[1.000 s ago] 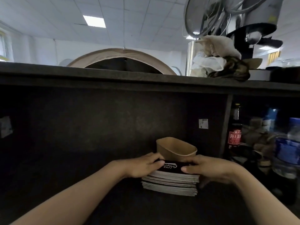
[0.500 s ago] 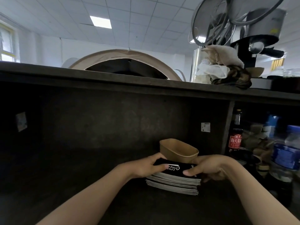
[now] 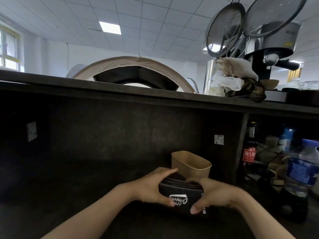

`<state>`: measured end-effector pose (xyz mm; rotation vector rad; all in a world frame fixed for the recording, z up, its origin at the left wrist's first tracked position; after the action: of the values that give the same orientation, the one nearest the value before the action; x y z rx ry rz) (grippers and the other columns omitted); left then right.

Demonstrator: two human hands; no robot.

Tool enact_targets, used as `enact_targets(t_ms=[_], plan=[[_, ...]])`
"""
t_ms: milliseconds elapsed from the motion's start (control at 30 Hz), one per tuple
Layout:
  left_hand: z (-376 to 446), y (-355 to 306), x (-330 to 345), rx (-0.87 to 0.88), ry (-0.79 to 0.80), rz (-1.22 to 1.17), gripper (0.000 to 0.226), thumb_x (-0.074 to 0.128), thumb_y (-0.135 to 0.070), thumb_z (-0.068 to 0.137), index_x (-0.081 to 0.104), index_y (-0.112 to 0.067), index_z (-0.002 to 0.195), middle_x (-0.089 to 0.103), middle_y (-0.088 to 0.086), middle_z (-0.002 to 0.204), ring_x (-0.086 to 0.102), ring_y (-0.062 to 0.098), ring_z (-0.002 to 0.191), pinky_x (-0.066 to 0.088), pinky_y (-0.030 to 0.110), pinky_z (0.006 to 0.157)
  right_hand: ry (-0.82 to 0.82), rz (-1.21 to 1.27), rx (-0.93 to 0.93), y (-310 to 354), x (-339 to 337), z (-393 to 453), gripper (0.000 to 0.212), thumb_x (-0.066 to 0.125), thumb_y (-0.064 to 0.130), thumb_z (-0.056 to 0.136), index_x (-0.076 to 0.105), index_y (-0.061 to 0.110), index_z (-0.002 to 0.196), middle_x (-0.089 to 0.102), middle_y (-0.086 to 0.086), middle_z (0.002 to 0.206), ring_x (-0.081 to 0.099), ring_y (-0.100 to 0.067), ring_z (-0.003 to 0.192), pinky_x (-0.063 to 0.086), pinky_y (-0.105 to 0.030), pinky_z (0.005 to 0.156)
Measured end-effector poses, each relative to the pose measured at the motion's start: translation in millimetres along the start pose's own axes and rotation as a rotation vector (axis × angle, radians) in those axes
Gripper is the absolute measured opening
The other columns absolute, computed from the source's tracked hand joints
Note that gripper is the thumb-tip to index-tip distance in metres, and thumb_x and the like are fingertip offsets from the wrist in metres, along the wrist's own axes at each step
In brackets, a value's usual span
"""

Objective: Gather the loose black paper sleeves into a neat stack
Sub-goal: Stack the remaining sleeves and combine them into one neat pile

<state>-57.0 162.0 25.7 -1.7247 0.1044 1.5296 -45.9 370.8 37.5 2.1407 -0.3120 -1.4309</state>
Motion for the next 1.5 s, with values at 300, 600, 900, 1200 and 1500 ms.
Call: enact_targets(t_ms=[300,600,900,1200,1500], plan=[[-24.6,-2.2,5.0,-0.057,-0.022,0.471,0.101,0.068,-0.048,0.082,-0.002,-0.03,0.154,0.017,-0.003,0.154,0.023,0.021,0.138,0.03,0.037,0.114,-0.183,-0.224,-0.181,19.8,28.4,8.5,0.116,0.081,0.032,0.071,-0.001,0.029,0.154,0.001,0.014,0.158,0.015,-0.013,0.144,0.019,-0.026,0.116],[-70.5,29.1,-21.5,-0.226,-0.008,0.526,0.103,0.069,-0.046,0.082,-0.001,-0.029,0.154,0.019,0.0,0.152,0.024,0.024,0.138,0.028,0.035,0.115,-0.209,-0.104,-0.302,63.1,66.0,31.7,0.118,0.079,0.041,0.073,-0.005,0.02,0.154,-0.017,0.007,0.161,-0.004,-0.011,0.148,0.009,-0.023,0.117],[-128.3,85.5,-55.4,-0.45,-0.048,0.416,0.12,0.075,-0.048,0.075,-0.01,-0.015,0.153,0.005,0.008,0.159,0.007,0.031,0.147,0.013,0.033,0.121,-0.16,0.158,-0.377,140.7,110.7,69.3,0.118,0.079,0.034,0.074,-0.006,0.011,0.153,-0.014,-0.006,0.161,-0.01,-0.013,0.148,0.002,-0.017,0.111],[-127.5,94.6,-51.2,-0.423,-0.177,0.192,0.152,0.055,-0.086,0.034,-0.007,-0.014,0.154,-0.007,-0.001,0.163,-0.008,0.023,0.15,0.003,0.03,0.122,-0.046,0.445,-0.362,130.2,114.2,83.3,0.128,0.082,0.007,0.07,-0.019,0.008,0.149,0.057,0.018,0.119,0.055,0.01,0.109,0.039,0.0,0.086],[-123.5,101.5,-44.7,-0.385,-0.208,0.366,0.119,0.067,-0.064,0.074,-0.01,-0.02,0.153,-0.012,0.004,0.162,-0.014,0.028,0.148,-0.005,0.032,0.119,-0.05,0.616,-0.415,118.1,124.2,96.3,0.143,0.087,0.028,0.045,-0.006,0.02,0.153,0.051,0.01,0.137,0.051,-0.002,0.125,0.033,-0.025,0.114]])
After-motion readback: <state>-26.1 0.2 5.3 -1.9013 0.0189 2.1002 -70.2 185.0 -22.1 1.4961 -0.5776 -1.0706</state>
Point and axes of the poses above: each hand's wrist, its own z-axis towards the middle knuckle, its own x-axis out of the palm, y = z × x, the point moved 3 cm from there along z, towards the middle knuckle
